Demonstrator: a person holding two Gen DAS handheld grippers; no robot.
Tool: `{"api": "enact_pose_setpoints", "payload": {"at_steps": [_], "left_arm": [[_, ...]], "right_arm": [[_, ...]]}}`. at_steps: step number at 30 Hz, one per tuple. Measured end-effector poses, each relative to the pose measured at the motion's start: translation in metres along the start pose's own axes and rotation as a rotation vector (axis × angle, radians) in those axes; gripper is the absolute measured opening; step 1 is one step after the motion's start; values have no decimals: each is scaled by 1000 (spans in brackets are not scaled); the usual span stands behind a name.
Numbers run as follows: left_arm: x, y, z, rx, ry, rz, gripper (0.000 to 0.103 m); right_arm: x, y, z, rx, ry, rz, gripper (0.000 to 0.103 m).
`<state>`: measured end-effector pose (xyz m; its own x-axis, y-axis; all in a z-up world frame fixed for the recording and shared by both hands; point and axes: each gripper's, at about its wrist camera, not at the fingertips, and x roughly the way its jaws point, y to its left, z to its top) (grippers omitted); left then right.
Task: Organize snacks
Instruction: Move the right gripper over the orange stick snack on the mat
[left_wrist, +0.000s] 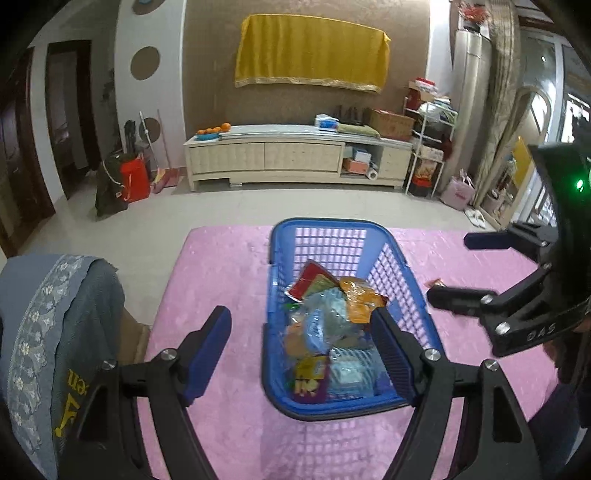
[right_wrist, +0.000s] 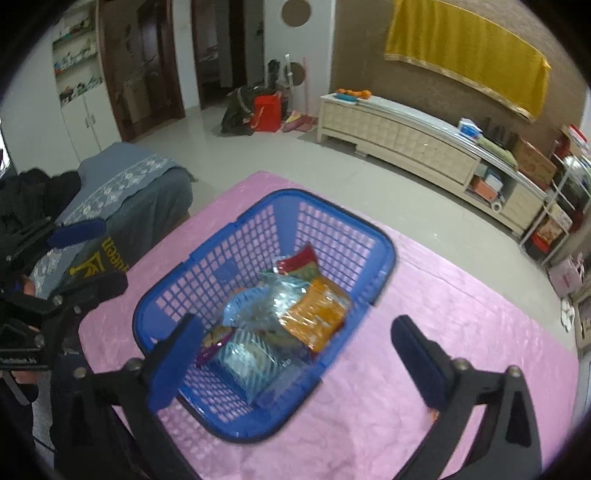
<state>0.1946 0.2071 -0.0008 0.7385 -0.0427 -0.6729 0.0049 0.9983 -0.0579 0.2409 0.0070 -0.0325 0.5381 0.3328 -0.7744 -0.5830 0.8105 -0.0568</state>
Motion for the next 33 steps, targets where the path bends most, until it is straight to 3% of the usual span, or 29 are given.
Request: {"api": "enact_pose_setpoints", "payload": {"at_steps": [9,13,17,23,33], "left_arm": [[-3,-41,8,72,-3,1,77],[4,-53,13,90,14,-1,85],[5,-64,17,109,6,23,103],[10,-66,23,79,15,15,103],[46,-52,27,24,126,65,103]], "right_arm": [[-37,-45,-19,84,-13,-44,103],[-47,-62,-26,109,-32,-38,103],[-50,-76,-30,135,-29,-59,103],[-44,-91,-38,163,-5,-63,103],[-23,-123,-53,205,80,-98,103]]}}
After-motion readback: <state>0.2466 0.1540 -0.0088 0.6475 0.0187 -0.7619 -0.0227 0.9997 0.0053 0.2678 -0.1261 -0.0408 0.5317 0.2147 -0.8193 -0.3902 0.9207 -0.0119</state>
